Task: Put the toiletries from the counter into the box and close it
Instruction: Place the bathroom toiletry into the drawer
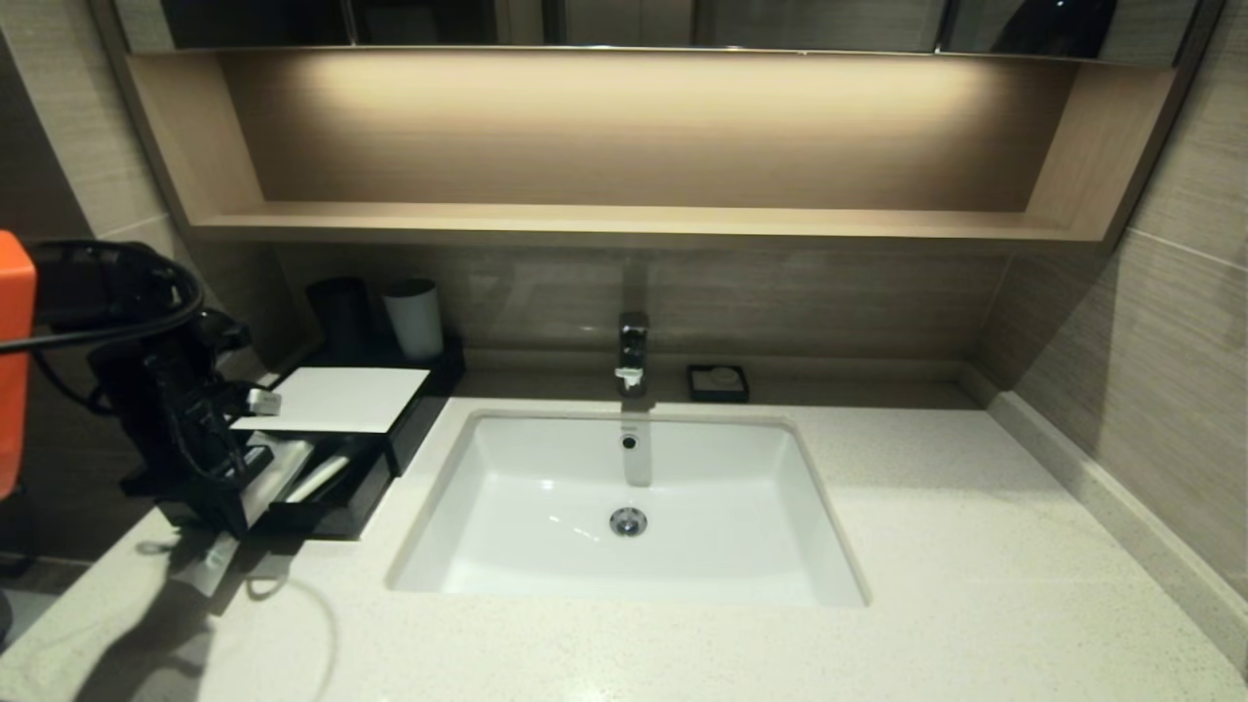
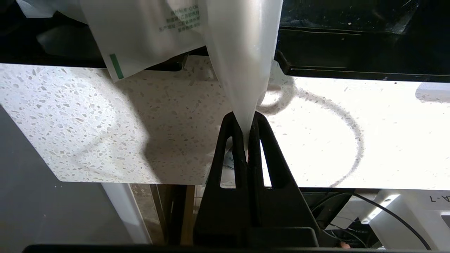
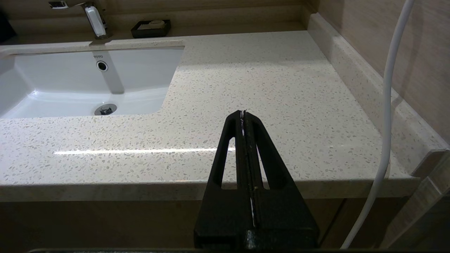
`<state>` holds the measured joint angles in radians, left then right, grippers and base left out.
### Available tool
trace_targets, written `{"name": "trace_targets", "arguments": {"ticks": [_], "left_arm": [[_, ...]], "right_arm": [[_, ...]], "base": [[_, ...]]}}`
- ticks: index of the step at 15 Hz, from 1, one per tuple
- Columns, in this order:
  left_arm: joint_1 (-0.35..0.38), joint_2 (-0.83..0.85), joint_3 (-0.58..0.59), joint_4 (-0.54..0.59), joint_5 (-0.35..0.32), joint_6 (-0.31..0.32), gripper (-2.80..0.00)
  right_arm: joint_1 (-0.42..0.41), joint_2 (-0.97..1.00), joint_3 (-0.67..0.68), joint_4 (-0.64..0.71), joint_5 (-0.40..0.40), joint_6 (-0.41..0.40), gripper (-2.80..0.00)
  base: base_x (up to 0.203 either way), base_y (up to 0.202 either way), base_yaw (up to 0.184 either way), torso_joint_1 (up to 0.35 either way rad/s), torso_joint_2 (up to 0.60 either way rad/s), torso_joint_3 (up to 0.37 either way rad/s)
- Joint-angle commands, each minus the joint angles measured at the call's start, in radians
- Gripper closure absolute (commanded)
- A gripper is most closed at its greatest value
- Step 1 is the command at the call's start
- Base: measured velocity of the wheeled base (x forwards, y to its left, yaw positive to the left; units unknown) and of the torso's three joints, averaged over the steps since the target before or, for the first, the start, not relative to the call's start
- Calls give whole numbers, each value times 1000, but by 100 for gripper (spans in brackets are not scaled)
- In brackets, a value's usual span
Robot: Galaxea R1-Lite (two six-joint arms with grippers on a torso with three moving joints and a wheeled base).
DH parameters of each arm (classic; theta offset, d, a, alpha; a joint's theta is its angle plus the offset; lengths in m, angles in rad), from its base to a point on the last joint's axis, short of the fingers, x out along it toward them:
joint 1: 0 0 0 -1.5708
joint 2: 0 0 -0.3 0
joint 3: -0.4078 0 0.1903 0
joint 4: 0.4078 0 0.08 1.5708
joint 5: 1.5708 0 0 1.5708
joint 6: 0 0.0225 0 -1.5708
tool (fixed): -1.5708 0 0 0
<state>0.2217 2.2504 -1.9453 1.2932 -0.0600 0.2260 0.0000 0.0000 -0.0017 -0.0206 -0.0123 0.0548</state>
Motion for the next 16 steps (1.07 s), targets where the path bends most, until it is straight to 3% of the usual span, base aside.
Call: {"name": "trace_targets", "arguments": {"ticks": [1,4,5,12,16], "left_arm": [[1,-8,0,5,0,3,0],[1,-5,0,3,2,3,0],[1,-5,0,0,3,3,-280],[2,-30,0,4,3,-1,-280],[38,-169,23,133,-12,1,-280]], "right_arm": [[1,1,0,-1,0,0,0],[2,1,0,-1,0,0,0],[1,1,0,-1,0,0,0],[0,1,0,-1,0,0,0],[0,0,0,-1,0,0,0]], "base": [[0,0,0,0,0,0],[0,0,0,0,0,0],[0,0,0,0,0,0],[0,0,0,0,0,0],[0,0,0,0,0,0]]}}
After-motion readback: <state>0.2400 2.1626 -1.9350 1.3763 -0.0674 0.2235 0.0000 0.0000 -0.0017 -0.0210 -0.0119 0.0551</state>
